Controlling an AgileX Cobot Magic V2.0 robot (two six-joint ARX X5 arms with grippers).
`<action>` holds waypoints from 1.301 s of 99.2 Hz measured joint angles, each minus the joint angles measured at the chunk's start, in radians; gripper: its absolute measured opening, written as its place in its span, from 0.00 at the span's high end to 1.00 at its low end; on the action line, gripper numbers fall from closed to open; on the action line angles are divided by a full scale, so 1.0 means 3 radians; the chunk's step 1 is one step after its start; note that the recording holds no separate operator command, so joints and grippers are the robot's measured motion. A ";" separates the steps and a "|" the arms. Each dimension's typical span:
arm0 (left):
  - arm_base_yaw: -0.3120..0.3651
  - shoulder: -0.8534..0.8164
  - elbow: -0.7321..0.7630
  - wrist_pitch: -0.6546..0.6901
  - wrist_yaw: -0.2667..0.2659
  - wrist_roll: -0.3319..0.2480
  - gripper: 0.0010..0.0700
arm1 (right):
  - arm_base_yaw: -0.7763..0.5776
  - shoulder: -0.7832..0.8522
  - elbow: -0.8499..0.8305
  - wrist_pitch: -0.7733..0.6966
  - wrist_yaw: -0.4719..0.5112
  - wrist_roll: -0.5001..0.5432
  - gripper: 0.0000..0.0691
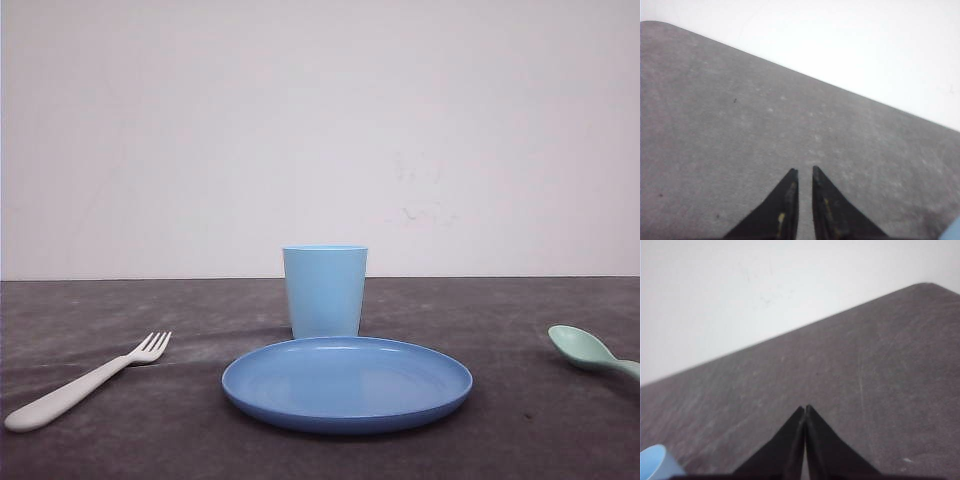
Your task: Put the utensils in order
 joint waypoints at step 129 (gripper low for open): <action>-0.1147 0.2515 0.1333 -0.1116 0.0134 0.0078 0.45 | 0.0446 0.1441 0.1466 -0.1280 -0.0099 -0.0919 0.51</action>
